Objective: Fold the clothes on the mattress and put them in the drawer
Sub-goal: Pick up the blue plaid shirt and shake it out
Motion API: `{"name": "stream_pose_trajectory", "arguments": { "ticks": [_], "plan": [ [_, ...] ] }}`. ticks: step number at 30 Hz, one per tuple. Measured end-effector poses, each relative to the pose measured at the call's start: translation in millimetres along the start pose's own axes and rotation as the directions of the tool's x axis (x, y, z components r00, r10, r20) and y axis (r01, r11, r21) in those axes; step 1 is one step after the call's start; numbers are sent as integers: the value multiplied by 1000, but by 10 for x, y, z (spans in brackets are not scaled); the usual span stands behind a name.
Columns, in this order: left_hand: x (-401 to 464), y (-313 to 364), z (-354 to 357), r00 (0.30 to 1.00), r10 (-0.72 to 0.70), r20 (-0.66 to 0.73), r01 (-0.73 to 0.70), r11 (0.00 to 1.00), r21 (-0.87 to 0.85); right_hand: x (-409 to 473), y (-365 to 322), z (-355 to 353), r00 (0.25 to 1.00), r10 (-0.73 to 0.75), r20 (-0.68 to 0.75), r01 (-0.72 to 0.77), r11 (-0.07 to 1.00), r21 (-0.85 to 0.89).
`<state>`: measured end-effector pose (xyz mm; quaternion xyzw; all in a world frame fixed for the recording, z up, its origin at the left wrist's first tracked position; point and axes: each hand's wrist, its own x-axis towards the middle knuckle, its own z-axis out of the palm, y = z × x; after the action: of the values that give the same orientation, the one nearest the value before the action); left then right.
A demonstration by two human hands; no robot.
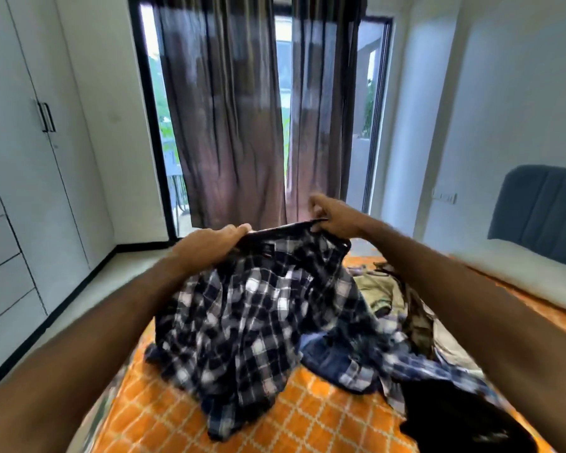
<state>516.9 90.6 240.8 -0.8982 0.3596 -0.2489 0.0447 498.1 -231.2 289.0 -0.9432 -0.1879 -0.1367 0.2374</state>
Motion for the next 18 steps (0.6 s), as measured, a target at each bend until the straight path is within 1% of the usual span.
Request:
{"name": "stream_pose_trajectory", "arguments": {
  "ticks": [1, 2, 3, 4, 6, 9, 11, 12, 14, 16, 17, 18],
  "plan": [
    [-32, -44, -87, 1000, 4, 23, -4, 1000, -2, 8, -41, -97, 997, -15, 70, 20, 996, -81],
    [-68, -73, -178, 998, -11, 58, 14, 999, -45, -10, -88, -166, 993, -16, 121, 32, 990, -139],
    [-95, -95, -234, 996, -27, 90, 37, 993, -113, -29, -115, -219, 989, -16, 146, 40, 985, -169],
    [-124, -147, -269, 995, -39, 89, 55, 981, -184, -38, -168, -266, 988, -28, 153, 56, 981, -184],
    [-176, -223, -318, 997, -55, 47, 66, 959, -276, -60, -271, -312, 984, -71, 164, 100, 979, -176],
    [-234, -259, -409, 997, -61, -48, 47, 967, -252, -66, -342, -312, 970, -189, 150, 216, 958, -190],
    [-216, -207, -555, 989, -73, -130, 38, 966, -257, -39, -406, -307, 949, -273, 159, 305, 921, -243],
    [-182, -215, -615, 985, -89, -149, 45, 960, -276, -10, -464, -313, 941, -279, 189, 326, 898, -297],
    [-87, -260, -710, 987, -92, -129, 58, 968, -245, 45, -601, -341, 934, -227, 276, 328, 852, -407],
    [10, -313, -774, 998, -62, 1, 62, 996, -67, 121, -701, -403, 940, -137, 313, 276, 844, -460],
    [60, -308, -820, 996, -54, 65, 52, 998, 28, 167, -741, -445, 948, -99, 303, 240, 849, -471],
    [109, -292, -867, 994, -53, 99, 46, 996, 73, 203, -797, -486, 956, -57, 287, 194, 859, -474]
  ]
}}
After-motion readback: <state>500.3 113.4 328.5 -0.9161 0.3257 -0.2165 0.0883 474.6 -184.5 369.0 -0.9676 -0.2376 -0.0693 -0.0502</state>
